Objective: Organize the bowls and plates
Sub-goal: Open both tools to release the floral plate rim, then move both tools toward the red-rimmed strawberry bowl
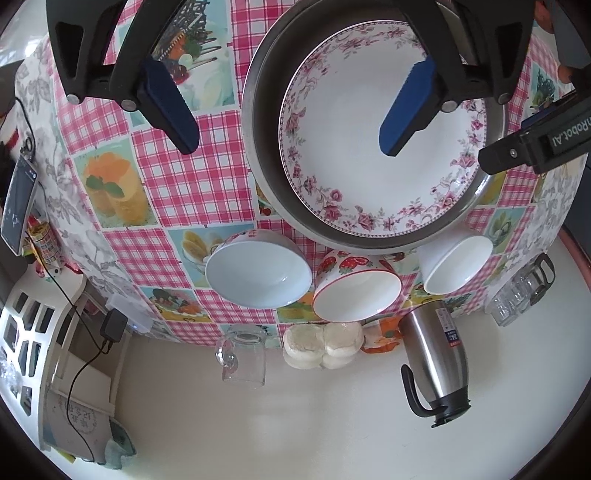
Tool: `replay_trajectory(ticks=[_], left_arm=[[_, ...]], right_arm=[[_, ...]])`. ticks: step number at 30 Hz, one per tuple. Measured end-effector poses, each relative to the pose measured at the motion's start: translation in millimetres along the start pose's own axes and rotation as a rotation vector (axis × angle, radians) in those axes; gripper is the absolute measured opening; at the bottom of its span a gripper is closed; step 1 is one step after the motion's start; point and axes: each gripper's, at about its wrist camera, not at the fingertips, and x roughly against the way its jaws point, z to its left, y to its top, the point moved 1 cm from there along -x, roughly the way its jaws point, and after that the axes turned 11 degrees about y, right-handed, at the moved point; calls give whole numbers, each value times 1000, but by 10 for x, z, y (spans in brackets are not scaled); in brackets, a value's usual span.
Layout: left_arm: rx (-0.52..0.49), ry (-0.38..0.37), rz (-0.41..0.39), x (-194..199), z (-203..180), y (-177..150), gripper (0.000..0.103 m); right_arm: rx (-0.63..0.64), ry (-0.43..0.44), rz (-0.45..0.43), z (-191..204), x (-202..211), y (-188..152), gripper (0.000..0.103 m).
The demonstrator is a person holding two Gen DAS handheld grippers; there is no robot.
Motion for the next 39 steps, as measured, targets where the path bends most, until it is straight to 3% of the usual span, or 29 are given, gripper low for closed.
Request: replay_trajectory(ticks=[6, 12, 22, 27, 34, 39], left_arm=[[6, 30, -24, 11, 34, 10, 98], [44, 11, -34, 15, 66, 44, 98], [42, -11, -201, 214, -90, 281, 98], [30, -16, -294, 286, -182, 391, 98], [69, -95, -335, 307, -296, 549, 98], [54, -98, -332, 250, -404, 657, 98]], right_arm=[[4, 1, 0, 5, -2, 5, 103], [5, 7, -21, 0, 30, 20, 103], [-38, -17, -53, -125, 37, 145, 103], [-19, -54, -115, -157, 107, 256, 103], [-16, -62, -94, -165, 51, 401, 103], [-27, -35, -95, -172, 31, 543, 103]])
